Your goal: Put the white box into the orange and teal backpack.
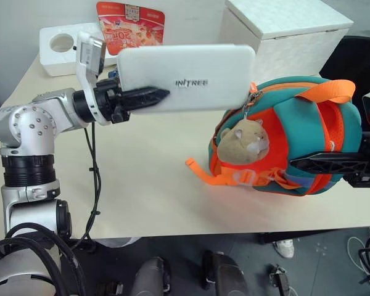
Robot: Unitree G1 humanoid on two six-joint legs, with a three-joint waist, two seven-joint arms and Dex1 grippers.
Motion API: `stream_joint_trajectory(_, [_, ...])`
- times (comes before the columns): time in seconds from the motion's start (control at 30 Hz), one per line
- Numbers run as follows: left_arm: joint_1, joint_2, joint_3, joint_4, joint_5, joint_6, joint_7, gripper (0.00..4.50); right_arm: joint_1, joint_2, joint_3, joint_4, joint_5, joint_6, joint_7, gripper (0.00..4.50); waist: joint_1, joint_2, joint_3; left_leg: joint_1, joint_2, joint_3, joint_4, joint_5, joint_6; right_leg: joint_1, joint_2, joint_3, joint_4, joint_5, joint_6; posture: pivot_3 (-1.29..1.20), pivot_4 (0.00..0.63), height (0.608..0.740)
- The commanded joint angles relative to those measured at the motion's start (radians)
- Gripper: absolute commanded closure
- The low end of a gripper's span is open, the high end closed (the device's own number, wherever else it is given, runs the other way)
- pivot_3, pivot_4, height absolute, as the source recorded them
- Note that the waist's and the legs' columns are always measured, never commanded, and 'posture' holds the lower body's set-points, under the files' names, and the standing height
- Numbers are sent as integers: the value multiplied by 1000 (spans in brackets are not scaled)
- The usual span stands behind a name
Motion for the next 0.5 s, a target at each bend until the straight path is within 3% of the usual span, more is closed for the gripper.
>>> stream_joint_trajectory(0.03, [1, 25, -35, -12, 72, -116, -81, 3168, 13, -26, -50, -17, 4, -33, -14, 4469, 0, 0, 0, 0, 0, 0, 0, 0, 0, 0, 0, 0, 0, 0, 0, 0, 150, 740])
stream_joint_trajectory(0.3, [-30, -21, -120, 69, 266, -386, -125, 3168, 49, -41, -61, -33, 15, -57, -8, 4469, 6, 0, 0, -2, 0, -1, 3, -2, 3, 1, -1, -1, 0, 0, 0, 0, 150, 740])
stream_joint_trajectory(0.5, [-83, -64, -239, 128, 377, -508, -250, 3168, 22, -34, -6, -21, -1, -95, -19, 4469, 18, 0, 0, -6, -1, -2, 5, -3, 5, -2, 0, -2, 0, 1, 1, 0, 150, 740])
